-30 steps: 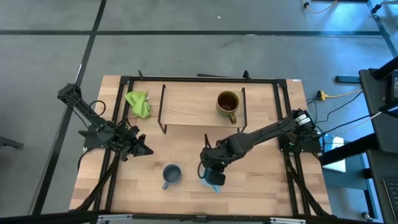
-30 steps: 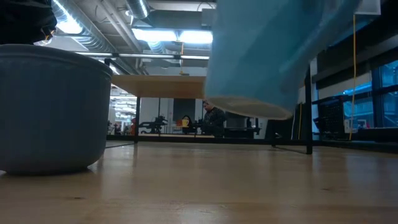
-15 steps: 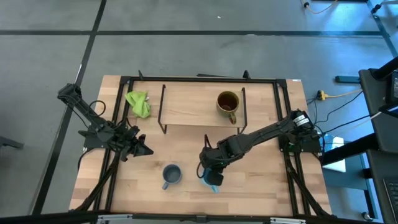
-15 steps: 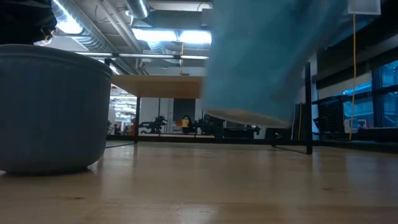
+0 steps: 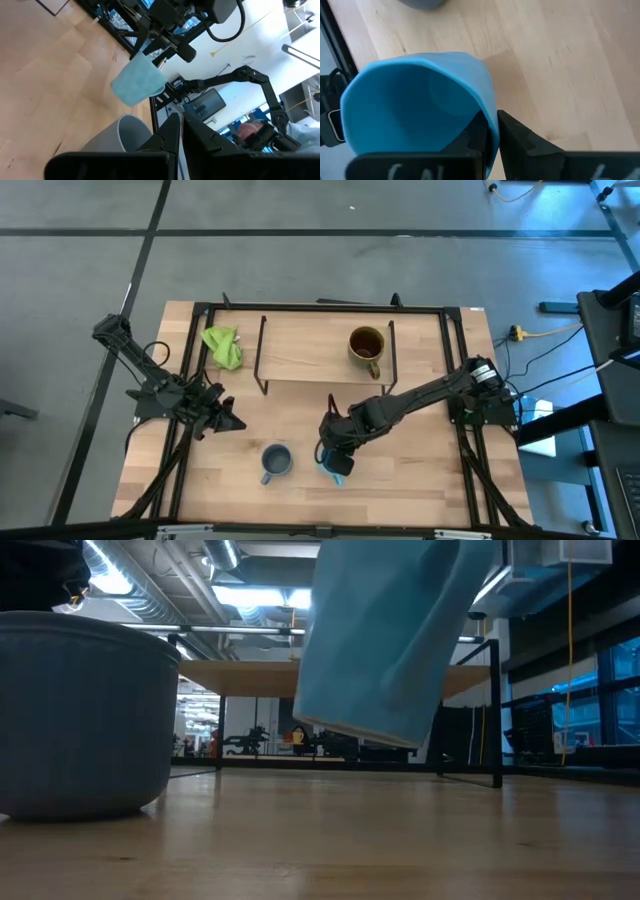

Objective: Stack small to large cups/mugs on shelf
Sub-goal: Put the blue mug on the shelf

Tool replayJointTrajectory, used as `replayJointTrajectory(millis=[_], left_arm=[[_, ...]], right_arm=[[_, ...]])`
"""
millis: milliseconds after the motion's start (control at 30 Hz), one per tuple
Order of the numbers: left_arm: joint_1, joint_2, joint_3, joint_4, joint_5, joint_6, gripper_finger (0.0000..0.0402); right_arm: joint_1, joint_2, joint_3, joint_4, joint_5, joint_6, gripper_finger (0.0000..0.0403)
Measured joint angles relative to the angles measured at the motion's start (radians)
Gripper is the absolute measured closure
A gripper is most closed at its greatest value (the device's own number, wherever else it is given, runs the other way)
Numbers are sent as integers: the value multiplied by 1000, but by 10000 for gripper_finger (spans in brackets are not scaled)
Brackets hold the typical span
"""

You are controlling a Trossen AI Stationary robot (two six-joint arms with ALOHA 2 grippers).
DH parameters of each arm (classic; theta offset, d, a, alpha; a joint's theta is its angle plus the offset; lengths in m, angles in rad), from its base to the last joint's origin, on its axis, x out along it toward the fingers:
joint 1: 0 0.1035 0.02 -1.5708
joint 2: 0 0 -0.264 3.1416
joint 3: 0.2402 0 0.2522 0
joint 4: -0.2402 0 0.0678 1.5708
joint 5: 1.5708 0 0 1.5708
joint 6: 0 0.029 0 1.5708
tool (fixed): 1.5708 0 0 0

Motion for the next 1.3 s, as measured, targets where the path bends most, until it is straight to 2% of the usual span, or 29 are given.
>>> replayJointTrajectory(millis=[300,633,1300], left_arm=[[0,0,0,0,24,0,388],[0,0,0,-3,24,0,388],[0,0,0,-7,23,0,388]], right_arm=[[27,6,0,4,-59,1,367],[31,63,-2,-21,-40,24,367],[29,71,-1,-94,-10,36,367]])
